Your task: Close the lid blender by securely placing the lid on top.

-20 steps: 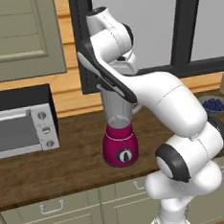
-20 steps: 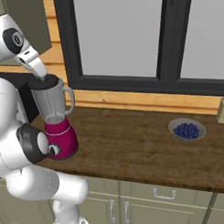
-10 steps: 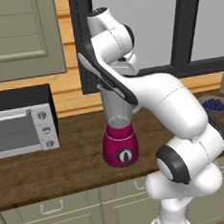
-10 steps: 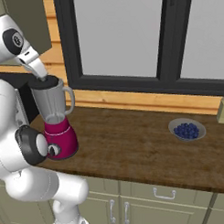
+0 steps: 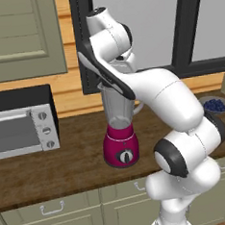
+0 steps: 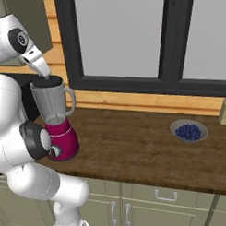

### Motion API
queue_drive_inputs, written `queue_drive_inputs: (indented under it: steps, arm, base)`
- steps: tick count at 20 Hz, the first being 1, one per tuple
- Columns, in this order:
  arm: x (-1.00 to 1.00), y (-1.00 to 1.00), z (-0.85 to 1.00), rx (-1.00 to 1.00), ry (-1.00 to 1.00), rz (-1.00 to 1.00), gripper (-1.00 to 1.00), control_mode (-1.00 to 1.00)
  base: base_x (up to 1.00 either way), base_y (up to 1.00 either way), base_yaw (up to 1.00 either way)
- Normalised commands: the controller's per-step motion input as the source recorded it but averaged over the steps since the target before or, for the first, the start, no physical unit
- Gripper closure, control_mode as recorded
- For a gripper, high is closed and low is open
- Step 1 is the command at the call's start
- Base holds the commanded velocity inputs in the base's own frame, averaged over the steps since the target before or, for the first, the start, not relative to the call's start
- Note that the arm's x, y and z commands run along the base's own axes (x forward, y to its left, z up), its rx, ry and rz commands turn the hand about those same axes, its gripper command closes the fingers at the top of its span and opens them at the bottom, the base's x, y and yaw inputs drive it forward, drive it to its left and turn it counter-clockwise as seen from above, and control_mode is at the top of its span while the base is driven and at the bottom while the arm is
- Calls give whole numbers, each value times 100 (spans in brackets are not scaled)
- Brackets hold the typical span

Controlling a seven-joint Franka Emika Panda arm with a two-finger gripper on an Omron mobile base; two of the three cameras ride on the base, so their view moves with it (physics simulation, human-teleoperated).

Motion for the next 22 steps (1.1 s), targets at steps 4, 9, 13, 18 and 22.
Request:
queue_drive_inputs:
  steps: [4,9,13,18,22]
  arm:
    - [-1,0,-5,0,-8,0,100,-100]
    - [-16,0,0,0,-11,0,100,-100]
    - [-11,0,-8,-1,-10,0,100,-100]
    - [0,0,-23,-4,-4,0,100,-100]
    - [0,0,-20,-4,-4,0,100,-100]
  base:
    - [0,0,0]
    - [0,0,0]
    - [0,0,0]
    - [0,0,0]
    - [0,0,0]
